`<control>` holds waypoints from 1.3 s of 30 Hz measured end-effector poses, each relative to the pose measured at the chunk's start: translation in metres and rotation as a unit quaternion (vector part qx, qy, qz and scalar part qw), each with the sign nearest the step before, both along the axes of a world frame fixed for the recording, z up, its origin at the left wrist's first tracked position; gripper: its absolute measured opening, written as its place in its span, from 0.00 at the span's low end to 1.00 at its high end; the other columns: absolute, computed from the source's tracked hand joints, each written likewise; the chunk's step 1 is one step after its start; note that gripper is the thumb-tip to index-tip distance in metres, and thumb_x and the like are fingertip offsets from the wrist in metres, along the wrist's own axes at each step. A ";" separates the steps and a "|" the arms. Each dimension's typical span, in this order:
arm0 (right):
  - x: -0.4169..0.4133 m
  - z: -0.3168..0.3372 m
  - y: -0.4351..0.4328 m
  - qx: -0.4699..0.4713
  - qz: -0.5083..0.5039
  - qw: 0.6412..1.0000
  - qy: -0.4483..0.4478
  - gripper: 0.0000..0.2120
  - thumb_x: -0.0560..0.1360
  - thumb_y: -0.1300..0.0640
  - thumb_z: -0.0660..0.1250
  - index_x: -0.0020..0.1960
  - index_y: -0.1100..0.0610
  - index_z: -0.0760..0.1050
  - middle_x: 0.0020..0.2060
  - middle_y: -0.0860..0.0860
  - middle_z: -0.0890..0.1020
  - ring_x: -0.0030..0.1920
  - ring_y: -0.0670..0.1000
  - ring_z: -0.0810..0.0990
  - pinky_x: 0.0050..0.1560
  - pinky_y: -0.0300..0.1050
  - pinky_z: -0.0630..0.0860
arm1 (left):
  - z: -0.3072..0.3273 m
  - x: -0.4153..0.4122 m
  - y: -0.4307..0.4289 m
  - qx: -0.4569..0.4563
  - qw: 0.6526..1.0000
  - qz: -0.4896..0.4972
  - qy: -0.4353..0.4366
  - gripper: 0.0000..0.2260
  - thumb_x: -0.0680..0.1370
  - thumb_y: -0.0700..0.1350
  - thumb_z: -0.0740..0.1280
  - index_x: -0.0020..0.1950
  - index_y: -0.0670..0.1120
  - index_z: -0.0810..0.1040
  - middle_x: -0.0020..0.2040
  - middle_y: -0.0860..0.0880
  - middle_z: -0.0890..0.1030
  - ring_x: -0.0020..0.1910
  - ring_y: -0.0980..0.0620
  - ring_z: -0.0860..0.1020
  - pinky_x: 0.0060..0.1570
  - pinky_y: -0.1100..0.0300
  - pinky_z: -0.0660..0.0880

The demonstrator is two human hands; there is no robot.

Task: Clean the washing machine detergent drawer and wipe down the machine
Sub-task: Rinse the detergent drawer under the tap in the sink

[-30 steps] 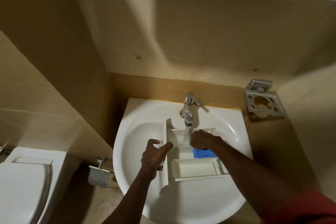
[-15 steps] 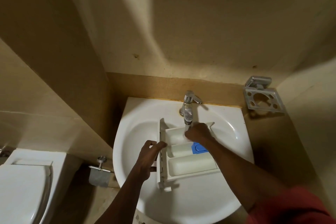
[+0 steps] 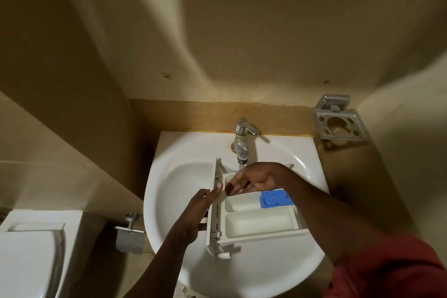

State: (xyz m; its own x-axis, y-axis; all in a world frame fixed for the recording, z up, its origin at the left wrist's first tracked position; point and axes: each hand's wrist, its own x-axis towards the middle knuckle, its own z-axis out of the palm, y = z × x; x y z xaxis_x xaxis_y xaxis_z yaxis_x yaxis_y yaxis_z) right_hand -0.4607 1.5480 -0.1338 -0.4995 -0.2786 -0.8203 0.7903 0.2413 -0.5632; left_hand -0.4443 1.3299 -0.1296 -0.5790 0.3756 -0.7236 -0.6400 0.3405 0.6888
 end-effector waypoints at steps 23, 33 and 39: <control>0.004 -0.010 -0.010 0.437 0.214 0.851 0.197 0.14 0.78 0.57 0.60 0.59 0.63 0.76 0.58 0.58 0.80 0.57 0.58 0.79 0.55 0.46 0.74 | -0.006 -0.002 -0.002 -0.122 0.977 0.095 0.144 0.15 0.71 0.58 0.71 0.51 0.53 0.73 0.36 0.46 0.79 0.37 0.49 0.79 0.32 0.59 0.74; 0.008 -0.013 -0.002 0.445 0.138 0.869 0.166 0.15 0.76 0.57 0.61 0.57 0.64 0.77 0.56 0.60 0.80 0.58 0.59 0.78 0.52 0.44 0.72 | -0.001 -0.002 -0.007 -0.138 0.973 0.102 0.156 0.20 0.63 0.61 0.67 0.50 0.54 0.73 0.35 0.48 0.79 0.35 0.49 0.77 0.32 0.60 0.72; 0.000 -0.008 -0.023 0.487 0.018 0.851 0.195 0.16 0.76 0.54 0.62 0.58 0.63 0.76 0.56 0.60 0.81 0.59 0.60 0.78 0.56 0.45 0.73 | -0.002 0.003 -0.006 -0.101 0.980 0.100 0.138 0.15 0.70 0.55 0.70 0.51 0.50 0.73 0.37 0.46 0.79 0.35 0.48 0.78 0.30 0.58 0.76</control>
